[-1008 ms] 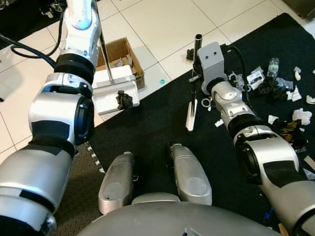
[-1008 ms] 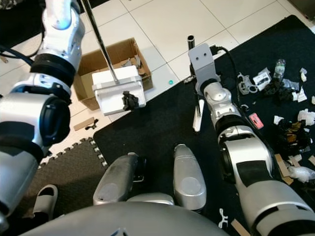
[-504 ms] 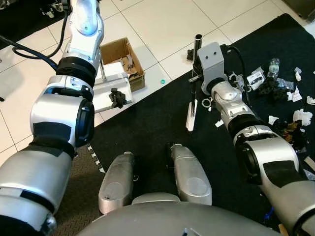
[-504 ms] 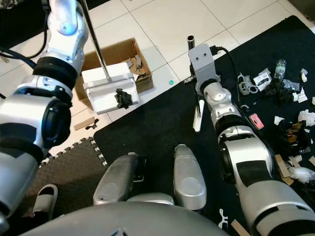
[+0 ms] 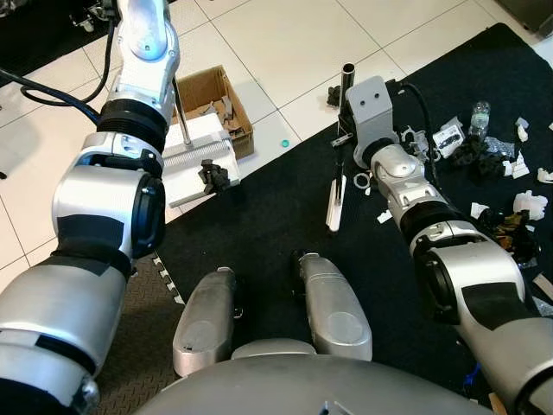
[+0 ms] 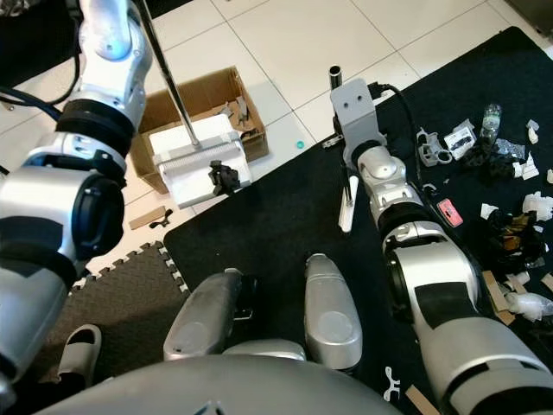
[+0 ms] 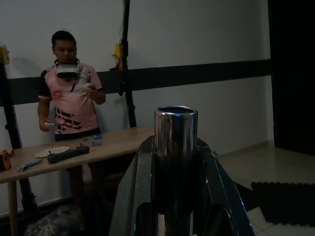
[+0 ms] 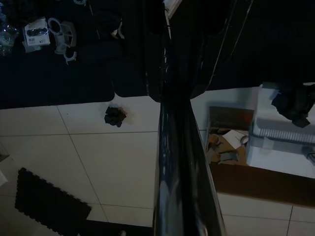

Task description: Sweep floor

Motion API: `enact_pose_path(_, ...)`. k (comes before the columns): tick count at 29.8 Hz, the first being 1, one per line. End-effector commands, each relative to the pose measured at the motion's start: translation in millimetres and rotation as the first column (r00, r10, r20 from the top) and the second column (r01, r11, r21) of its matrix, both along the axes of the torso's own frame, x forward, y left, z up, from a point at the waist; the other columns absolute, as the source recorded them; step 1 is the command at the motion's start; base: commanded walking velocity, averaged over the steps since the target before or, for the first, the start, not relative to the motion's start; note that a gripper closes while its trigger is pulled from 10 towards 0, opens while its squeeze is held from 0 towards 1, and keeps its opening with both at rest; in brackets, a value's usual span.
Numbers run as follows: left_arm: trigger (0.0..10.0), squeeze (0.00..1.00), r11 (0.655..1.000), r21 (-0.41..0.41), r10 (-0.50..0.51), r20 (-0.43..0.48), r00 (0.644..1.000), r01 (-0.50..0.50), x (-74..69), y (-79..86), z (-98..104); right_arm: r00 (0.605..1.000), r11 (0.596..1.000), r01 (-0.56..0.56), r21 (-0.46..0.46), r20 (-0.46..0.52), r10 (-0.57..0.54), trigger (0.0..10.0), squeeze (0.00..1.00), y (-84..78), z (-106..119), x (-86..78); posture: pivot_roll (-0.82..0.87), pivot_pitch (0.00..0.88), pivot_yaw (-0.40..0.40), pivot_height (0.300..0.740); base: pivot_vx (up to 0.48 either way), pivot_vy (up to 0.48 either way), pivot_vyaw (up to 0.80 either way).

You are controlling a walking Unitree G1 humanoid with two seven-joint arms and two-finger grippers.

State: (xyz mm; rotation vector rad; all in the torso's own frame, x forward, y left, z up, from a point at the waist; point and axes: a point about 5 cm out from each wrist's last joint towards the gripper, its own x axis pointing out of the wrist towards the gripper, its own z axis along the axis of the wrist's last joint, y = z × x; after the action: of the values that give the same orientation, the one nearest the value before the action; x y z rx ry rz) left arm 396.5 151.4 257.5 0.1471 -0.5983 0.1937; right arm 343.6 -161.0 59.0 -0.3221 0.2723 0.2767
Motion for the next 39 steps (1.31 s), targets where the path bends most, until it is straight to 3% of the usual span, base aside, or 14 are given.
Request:
enact_pose_path(1, 10.0, 0.0, 1.0, 0.004, 0.007, 0.109, 0.994, -0.008, -4.2, 8.8, 23.9, 1.0, 1.0, -0.014, -0.021, 0.014, 0.014, 10.0, 0.0, 0.0, 1.5, 0.6, -0.05, 0.07, 0.007, 0.74, 0.0, 0.0, 0.0)
enact_pose_path(11, 10.0, 0.0, 1.0, 0.028, -0.006, 0.126, 0.992, 0.002, -6.8, 14.2, 28.5, 1.0, 1.0, -0.007, -0.02, 0.009, 0.007, 10.0, 0.0, -1.2, -1.0, -1.2, -0.05, 0.077, 0.01, 0.74, 0.0, 0.0, 0.0)
enact_pose_path(21, 10.0, 0.0, 0.997, -0.067, -0.038, 0.025, 0.999, 0.039, -6.8, 24.1, 10.0, 1.0, 1.0, -0.002, -0.014, 0.01, 0.002, 10.0, 0.0, -1.6, -1.9, -2.1, -0.05, 0.081, 0.014, 0.74, 0.0, 0.0, 0.0)
enact_pose_path(27, 10.0, 0.0, 0.991, -0.107, -0.073, 0.032, 0.997, 0.076, -10.5, 27.1, 16.2, 1.0, 1.0, -0.004, -0.005, 0.02, 0.004, 10.0, 0.0, -1.4, 0.8, -0.6, -0.05, 0.082, 0.013, 0.74, 0.0, 0.0, 0.0)
enact_pose_path(34, 10.0, 0.0, 0.99, -0.092, -0.101, 0.052, 0.994, 0.105, -15.0, 27.2, 24.4, 1.0, 1.0, -0.003, 0.003, 0.031, 0.003, 10.0, 0.0, -1.3, 3.8, 1.2, -0.04, 0.083, 0.014, 0.74, 0.0, 0.0, 0.0)
enact_pose_path(37, 10.0, 0.0, 0.993, -0.073, -0.094, 0.002, 0.996, 0.094, -13.6, 28.1, 15.3, 1.0, 1.0, 0.0, 0.001, 0.028, 0.0, 10.0, 0.0, -1.2, 3.1, 1.0, -0.04, 0.083, 0.014, 0.74, 0.0, 0.0, 0.0)
enact_pose_path(39, 10.0, 0.0, 0.994, -0.071, -0.091, -0.072, 0.993, 0.086, -10.6, 28.4, -1.0, 1.0, 1.0, 0.006, 0.001, 0.027, -0.006, 10.0, 0.0, -1.6, 2.0, 0.3, -0.04, 0.083, 0.014, 0.74, 0.0, 0.0, 0.0)
